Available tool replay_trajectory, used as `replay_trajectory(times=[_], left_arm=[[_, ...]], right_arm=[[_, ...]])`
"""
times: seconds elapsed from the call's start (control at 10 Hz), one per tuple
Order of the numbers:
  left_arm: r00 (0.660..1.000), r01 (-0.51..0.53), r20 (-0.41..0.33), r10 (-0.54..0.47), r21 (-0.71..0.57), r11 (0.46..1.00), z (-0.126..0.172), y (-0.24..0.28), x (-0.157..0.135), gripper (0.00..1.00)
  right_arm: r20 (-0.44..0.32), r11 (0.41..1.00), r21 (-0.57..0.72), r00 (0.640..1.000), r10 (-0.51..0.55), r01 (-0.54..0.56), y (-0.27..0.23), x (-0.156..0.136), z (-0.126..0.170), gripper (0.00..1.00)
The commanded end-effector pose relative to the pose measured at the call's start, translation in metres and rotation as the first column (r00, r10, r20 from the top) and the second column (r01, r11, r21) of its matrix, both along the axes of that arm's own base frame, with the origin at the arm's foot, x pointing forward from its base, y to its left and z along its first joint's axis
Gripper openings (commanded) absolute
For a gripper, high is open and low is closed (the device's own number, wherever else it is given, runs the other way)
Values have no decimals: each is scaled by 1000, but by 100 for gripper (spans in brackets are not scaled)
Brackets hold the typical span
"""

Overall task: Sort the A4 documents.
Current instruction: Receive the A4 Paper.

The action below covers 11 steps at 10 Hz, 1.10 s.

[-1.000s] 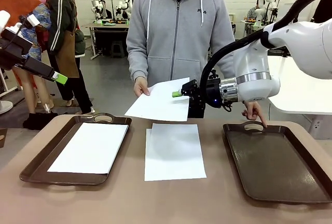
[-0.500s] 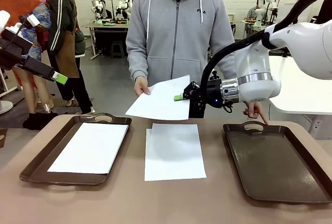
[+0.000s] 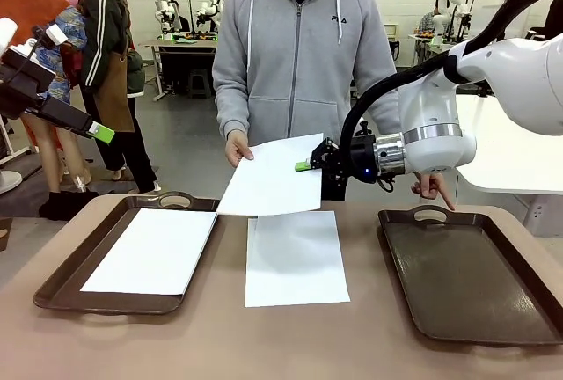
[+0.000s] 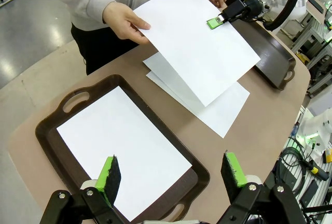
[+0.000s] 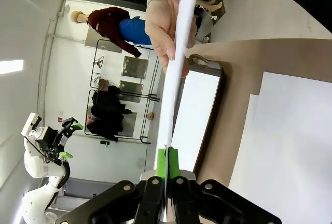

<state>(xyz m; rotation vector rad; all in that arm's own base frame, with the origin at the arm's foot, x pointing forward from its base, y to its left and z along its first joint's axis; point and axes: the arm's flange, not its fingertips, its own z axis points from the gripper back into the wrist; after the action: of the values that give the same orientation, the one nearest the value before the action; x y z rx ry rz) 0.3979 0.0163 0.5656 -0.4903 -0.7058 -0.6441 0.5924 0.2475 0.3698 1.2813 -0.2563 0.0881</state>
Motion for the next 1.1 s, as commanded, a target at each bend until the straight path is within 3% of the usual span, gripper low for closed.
replay_trajectory(times=[0.0, 0.3, 0.5, 0.6, 1.0], left_arm=[[1000, 0, 0, 0, 4, 1000, 0, -1, 0, 100], [1000, 0, 0, 0, 4, 1000, 0, -1, 0, 100], [1000, 0, 0, 0, 4, 1000, 0, -1, 0, 100], [1000, 0, 0, 0, 4, 1000, 0, -1, 0, 100], [1000, 0, 0, 0, 4, 1000, 0, -1, 0, 100]], right_arm=[[-26, 999, 35, 1000, -4, 5, 2, 3, -2, 0], [-26, 999, 42, 1000, 10, -8, 1, 4, -2, 0], [-24, 996, 50, 997, 76, -75, 0, 2, 0, 0], [-8, 1000, 20, 1000, 24, -24, 2, -2, 0, 0], [-8, 1000, 20, 1000, 24, -24, 2, -2, 0, 0]])
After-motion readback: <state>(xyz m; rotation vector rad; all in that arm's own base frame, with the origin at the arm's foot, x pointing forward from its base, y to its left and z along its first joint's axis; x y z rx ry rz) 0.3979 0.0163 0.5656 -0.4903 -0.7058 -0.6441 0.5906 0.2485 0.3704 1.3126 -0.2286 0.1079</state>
